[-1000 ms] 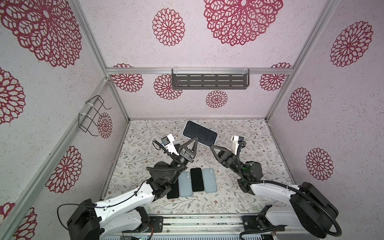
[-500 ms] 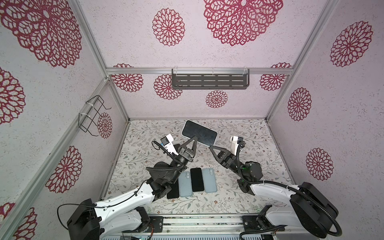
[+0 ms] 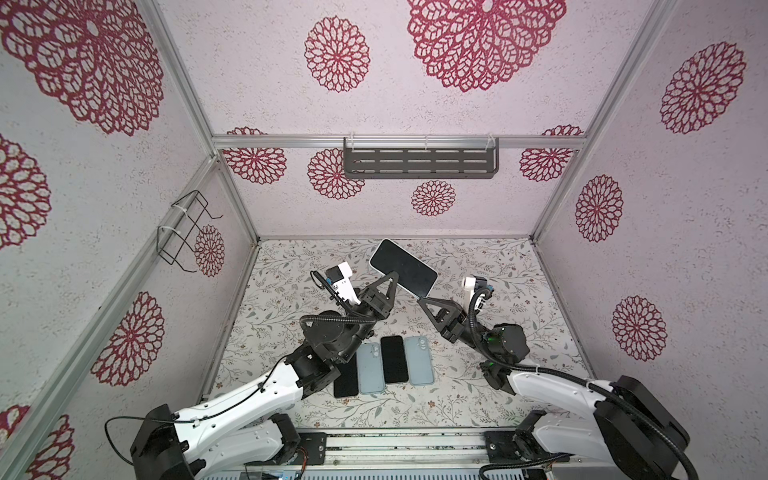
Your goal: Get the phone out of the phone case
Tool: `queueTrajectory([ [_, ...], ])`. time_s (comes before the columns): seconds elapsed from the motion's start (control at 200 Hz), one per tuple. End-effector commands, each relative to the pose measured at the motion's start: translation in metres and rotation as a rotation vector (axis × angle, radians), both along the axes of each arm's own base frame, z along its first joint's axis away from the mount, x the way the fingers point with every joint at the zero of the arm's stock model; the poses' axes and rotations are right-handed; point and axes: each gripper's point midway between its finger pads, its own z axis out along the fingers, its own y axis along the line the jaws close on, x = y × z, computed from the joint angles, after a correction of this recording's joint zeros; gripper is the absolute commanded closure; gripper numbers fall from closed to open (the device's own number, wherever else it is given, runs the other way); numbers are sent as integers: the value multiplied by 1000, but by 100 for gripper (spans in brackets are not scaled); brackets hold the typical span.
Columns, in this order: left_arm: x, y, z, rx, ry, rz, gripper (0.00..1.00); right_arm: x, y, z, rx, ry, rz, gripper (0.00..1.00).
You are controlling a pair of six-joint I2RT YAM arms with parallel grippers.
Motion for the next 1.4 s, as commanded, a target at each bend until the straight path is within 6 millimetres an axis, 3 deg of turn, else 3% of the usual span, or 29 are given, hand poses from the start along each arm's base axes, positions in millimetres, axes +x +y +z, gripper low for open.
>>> queueTrajectory([
  [0.0,-13,-2,32,-63,0,-74,100,3,12,-31,-299,-129,-62,100],
  [0.185,-16,-3,28,-55,6,-96,100,13,-18,-3,-239,-165,-128,100],
  [0.545,-16,-41,38,-16,66,-253,100,17,-35,-10,-299,-188,-243,100],
  [0.651,-14,-36,38,-26,53,-233,100,6,-38,-6,-278,-214,-229,100],
  [0.826,-13,-19,49,-3,-8,-198,100,-12,-50,-14,-246,-175,-193,46],
  [0.951,-15,-10,56,-66,-94,-166,100,-22,-73,11,-29,-147,-223,24],
  [1.081,-14,-6,59,-160,-172,-147,100,-25,-90,31,185,-124,-219,21],
  [1.391,-16,-16,56,-204,-215,-120,100,-15,-77,42,311,-68,-134,23],
])
